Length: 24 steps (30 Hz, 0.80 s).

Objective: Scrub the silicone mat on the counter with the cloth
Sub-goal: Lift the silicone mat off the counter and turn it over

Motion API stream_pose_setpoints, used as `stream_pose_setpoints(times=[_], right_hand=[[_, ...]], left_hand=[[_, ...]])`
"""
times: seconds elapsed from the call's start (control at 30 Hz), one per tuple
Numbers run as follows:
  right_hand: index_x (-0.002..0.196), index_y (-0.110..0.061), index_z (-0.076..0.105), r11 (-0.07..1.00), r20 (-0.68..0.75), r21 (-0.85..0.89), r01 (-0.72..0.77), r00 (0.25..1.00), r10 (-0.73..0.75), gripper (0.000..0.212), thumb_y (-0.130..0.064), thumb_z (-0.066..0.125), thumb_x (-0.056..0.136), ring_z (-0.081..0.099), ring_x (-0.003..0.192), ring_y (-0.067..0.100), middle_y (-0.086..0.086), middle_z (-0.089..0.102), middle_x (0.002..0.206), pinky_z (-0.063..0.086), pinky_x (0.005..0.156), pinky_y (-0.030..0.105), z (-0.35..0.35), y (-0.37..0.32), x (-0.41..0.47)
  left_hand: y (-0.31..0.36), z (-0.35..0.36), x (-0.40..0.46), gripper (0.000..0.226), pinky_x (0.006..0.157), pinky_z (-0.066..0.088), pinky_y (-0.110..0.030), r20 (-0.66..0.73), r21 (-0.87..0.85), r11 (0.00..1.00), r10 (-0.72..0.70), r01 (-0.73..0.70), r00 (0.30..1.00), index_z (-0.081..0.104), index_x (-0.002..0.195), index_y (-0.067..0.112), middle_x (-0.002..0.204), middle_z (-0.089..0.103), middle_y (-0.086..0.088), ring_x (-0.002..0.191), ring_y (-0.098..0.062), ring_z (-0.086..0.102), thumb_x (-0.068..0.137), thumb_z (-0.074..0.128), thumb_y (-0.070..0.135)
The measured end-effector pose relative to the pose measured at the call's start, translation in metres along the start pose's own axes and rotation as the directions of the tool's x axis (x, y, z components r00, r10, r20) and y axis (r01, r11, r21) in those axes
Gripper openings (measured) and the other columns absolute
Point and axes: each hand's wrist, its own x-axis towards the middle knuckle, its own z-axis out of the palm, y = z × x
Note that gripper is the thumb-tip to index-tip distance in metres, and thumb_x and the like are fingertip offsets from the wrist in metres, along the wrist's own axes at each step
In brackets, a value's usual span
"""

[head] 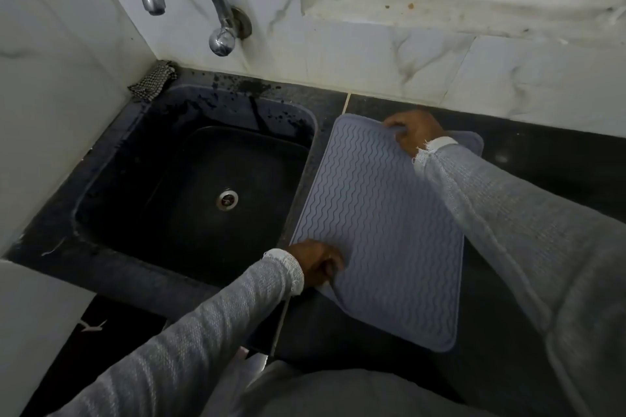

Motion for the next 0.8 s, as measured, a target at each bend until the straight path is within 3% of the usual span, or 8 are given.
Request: stream_pose_setpoints(times=[0.1, 0.17, 0.27, 0.37, 0.43, 0.5, 0.63, 0.8], right_hand=[[0.132, -0.008, 0.048, 0.998, -0.020, -0.063, -0.020, 1.000, 0.019, 0.042, -0.008, 0.054, 0.090, 0.029, 0.138, 0.031, 0.012, 0.037, 0.147, 0.021, 0.115, 0.045, 0.010, 0.014, -0.015], [0.134, -0.012, 0.045, 0.997, -0.084, -0.001, -0.083, 0.993, 0.083, 0.044, -0.015, 0.054, 0.091, 0.026, 0.139, 0.028, 0.010, 0.034, 0.149, 0.020, 0.116, 0.045, 0.023, 0.021, -0.034], [0.133, -0.016, 0.046, 0.975, -0.160, 0.077, -0.210, 0.962, 0.220, 0.044, -0.024, 0.055, 0.091, 0.028, 0.138, 0.025, 0.006, 0.034, 0.148, 0.022, 0.115, 0.044, 0.048, 0.032, -0.074], [0.134, -0.018, 0.042, 0.954, -0.189, -0.049, -0.295, 0.941, 0.281, 0.052, -0.042, 0.053, 0.089, 0.021, 0.141, 0.027, 0.007, 0.028, 0.151, 0.018, 0.115, 0.049, 0.071, 0.053, -0.116], [0.139, -0.021, 0.035, 0.935, -0.181, -0.131, -0.329, 0.936, 0.303, 0.063, -0.055, 0.046, 0.087, 0.012, 0.143, 0.028, 0.007, 0.018, 0.154, 0.011, 0.115, 0.050, 0.084, 0.066, -0.137], [0.143, -0.024, 0.024, 0.923, -0.163, -0.158, -0.350, 0.932, 0.325, 0.072, -0.064, 0.038, 0.086, 0.003, 0.144, 0.027, 0.005, 0.007, 0.157, 0.006, 0.115, 0.049, 0.094, 0.074, -0.149], [0.147, -0.026, 0.014, 0.920, -0.148, -0.200, -0.338, 0.938, 0.312, 0.077, -0.069, 0.028, 0.084, -0.006, 0.144, 0.026, 0.005, -0.003, 0.158, 0.002, 0.117, 0.047, 0.103, 0.078, -0.153], [0.148, -0.026, 0.009, 0.914, -0.155, -0.240, -0.327, 0.942, 0.296, 0.077, -0.067, 0.028, 0.086, -0.008, 0.144, 0.026, 0.007, -0.006, 0.157, 0.000, 0.117, 0.045, 0.107, 0.077, -0.149]], left_hand=[[0.000, 0.006, -0.007, 0.046, 0.090, 0.051, -0.028, 0.007, -0.081, 0.997, -0.007, 0.008, 1.000, 0.056, 0.125, 0.019, 0.113, 0.061, -0.001, 0.101, -0.016, 0.060, 0.082, 0.071, 0.023], [-0.001, 0.008, -0.008, 0.049, 0.089, 0.050, -0.027, -0.045, -0.083, 0.997, -0.007, 0.003, 0.999, 0.055, 0.127, 0.020, 0.115, 0.059, -0.001, 0.104, -0.017, 0.059, 0.082, 0.072, 0.030], [0.001, 0.013, -0.005, 0.064, 0.104, 0.041, -0.036, -0.180, 0.095, 0.995, -0.001, 0.018, 0.984, 0.042, 0.139, 0.026, 0.141, 0.040, -0.002, 0.128, -0.021, 0.042, 0.082, 0.067, 0.042], [0.008, 0.026, 0.006, 0.091, 0.117, 0.019, -0.047, -0.273, 0.234, 0.971, 0.026, 0.040, 0.962, 0.018, 0.149, 0.034, 0.157, 0.009, -0.004, 0.144, -0.026, 0.011, 0.075, 0.066, 0.059], [0.013, 0.037, 0.016, 0.108, 0.114, -0.003, -0.051, -0.282, 0.265, 0.960, -0.007, 0.085, 0.959, 0.000, 0.150, 0.038, 0.158, -0.012, -0.005, 0.145, -0.029, -0.010, 0.068, 0.063, 0.071], [0.014, 0.047, 0.023, 0.116, 0.108, -0.016, -0.053, -0.272, 0.269, 0.953, -0.067, 0.142, 0.960, -0.013, 0.148, 0.040, 0.155, -0.026, -0.005, 0.142, -0.031, -0.023, 0.065, 0.060, 0.078], [0.011, 0.056, 0.027, 0.119, 0.106, -0.020, -0.056, -0.269, 0.274, 0.947, -0.094, 0.170, 0.959, -0.023, 0.144, 0.042, 0.150, -0.037, -0.002, 0.140, -0.031, -0.029, 0.063, 0.055, 0.083], [0.009, 0.055, 0.026, 0.121, 0.105, -0.021, -0.055, -0.259, 0.284, 0.943, -0.098, 0.172, 0.961, -0.025, 0.143, 0.041, 0.150, -0.039, -0.002, 0.139, -0.031, -0.031, 0.062, 0.056, 0.082]])
